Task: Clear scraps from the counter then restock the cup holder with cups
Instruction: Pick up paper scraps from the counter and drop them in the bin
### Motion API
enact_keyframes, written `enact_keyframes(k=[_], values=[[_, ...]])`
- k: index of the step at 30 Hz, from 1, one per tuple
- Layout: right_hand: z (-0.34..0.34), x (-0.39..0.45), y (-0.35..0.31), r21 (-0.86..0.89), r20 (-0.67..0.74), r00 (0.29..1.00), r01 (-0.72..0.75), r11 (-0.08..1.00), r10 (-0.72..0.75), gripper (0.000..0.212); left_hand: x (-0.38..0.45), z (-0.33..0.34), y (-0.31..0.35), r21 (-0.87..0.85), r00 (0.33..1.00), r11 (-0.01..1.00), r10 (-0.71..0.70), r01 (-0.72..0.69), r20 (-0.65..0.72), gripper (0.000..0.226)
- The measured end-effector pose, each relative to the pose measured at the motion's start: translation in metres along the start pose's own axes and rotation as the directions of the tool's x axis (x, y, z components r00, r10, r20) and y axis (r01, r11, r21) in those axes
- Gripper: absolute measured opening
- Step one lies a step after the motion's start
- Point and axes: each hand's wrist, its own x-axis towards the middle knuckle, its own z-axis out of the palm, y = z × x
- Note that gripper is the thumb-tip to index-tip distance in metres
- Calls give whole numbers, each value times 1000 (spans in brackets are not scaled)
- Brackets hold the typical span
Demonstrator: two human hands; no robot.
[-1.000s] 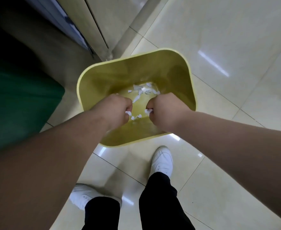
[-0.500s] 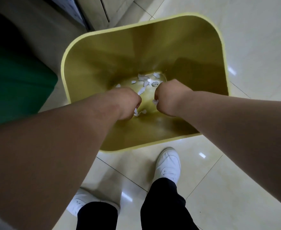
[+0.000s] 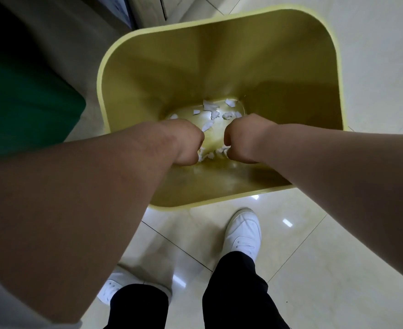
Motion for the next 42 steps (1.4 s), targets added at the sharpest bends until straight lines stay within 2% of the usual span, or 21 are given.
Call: enact_keyframes(k=[5,9,14,19,24,30,34,38,42], values=[[-9,-15,-3,-10,-1,1000,31,999,-31,33,-21,-14,-1,47,999,999,-1,-1,41,33],[-28,-37,-7,-32,-1,1000,20,999,-20,30,-47,-35,-4,13,1000,1000,-16,15,23,33],[-61,-87,-10,66,-38,999,-14,998,17,30,-94,-66,3,3,999,1000,-29,29,-39,32],[-85,-160,-19,101,-15,1000,-4,995,5,23,-162,-99,16,-37,997,997,-65,63,-51,32],[-106,-238,-31,72,31,998,55,996,-57,30,-242,-116,26,-106,997,993,-64,61,-30,33],[-149,-334,-34,164,19,999,36,986,-40,35,-349,-146,23,-205,997,976,-79,71,-28,32],[-184,-392,-41,182,-41,996,82,980,-76,34,-424,-165,23,-283,995,958,-59,33,-84,33],[-215,-450,-49,266,-175,982,119,957,-73,36,-489,-177,28,-327,991,945,-45,3,-123,36],[-238,-500,-61,239,-261,959,175,955,-111,40,-552,-189,29,-441,970,895,-45,-67,-239,35]])
